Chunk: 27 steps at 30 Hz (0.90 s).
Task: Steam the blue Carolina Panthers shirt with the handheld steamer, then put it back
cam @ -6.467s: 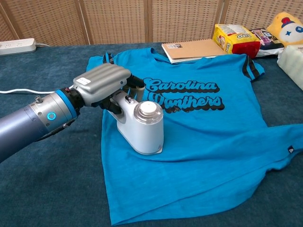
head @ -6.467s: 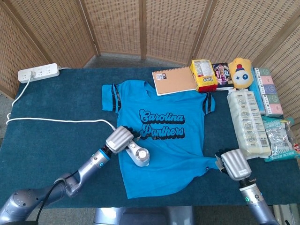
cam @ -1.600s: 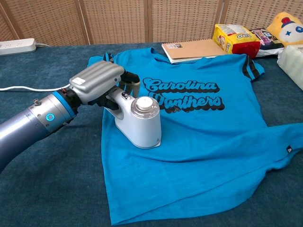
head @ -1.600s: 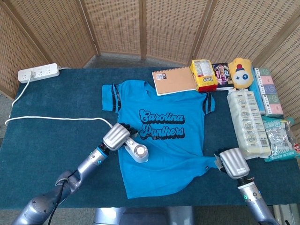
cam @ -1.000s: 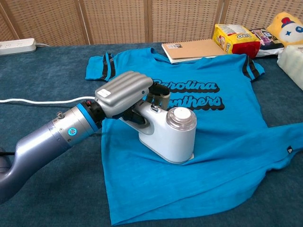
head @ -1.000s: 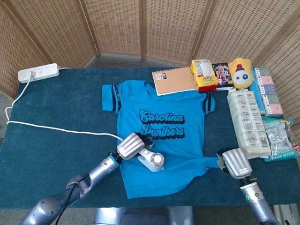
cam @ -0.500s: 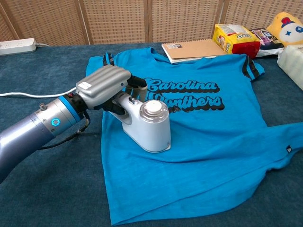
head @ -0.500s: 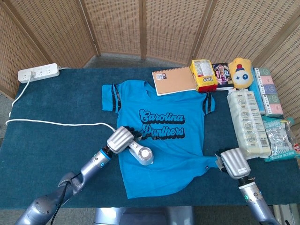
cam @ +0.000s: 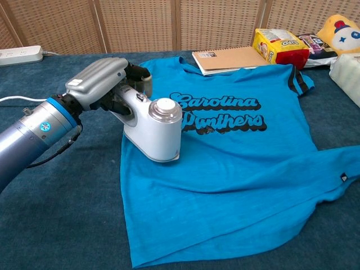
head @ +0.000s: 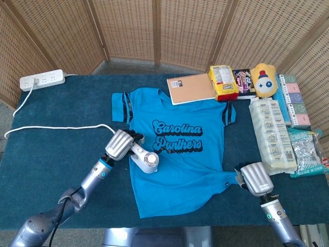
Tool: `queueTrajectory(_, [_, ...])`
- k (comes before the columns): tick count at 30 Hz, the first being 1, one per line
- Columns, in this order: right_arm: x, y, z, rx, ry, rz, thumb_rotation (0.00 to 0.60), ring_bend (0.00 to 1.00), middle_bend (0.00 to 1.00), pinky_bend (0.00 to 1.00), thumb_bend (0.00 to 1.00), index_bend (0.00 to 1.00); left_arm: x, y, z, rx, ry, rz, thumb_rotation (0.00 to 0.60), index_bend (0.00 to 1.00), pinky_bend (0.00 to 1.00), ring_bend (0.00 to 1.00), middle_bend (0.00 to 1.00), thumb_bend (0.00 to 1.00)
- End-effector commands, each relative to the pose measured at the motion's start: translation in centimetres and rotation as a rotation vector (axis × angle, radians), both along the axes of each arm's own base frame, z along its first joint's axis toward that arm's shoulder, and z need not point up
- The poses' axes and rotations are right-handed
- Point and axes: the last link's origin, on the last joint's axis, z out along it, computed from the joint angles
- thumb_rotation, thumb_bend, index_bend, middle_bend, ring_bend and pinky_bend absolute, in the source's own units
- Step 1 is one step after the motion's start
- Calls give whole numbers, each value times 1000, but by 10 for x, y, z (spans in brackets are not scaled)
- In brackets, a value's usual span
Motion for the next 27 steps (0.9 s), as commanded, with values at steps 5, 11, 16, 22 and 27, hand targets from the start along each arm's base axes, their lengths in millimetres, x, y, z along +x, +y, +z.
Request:
queueTrajectory(5, [-1,1,3,-8,-3,1,600,706,697,782,356,759,-2,6,17,46,-36,29,600,523,643,589,668,419])
queueTrajectory(11, [0,1,4,-8,-3,4,600,706,697,783,356,760,-26,15,44,116,-22,89,600,523,643,590,668,419])
queueTrajectory(16, [2,0,2,-4,-1,6,600,706,697,783,357,759,-52,26,68,174,15,159,600,523,643,589,668,418])
queueTrajectory(22, [3,-2,0,2,3,8,600,706,697,782,356,759,-84,35,91,220,62,246,600,523,643,589,668,415])
queueTrajectory(27, [5,-2,-3,7,7,8,600,706,697,783,356,759,-99,40,97,229,76,309,600,523,643,589,668,415])
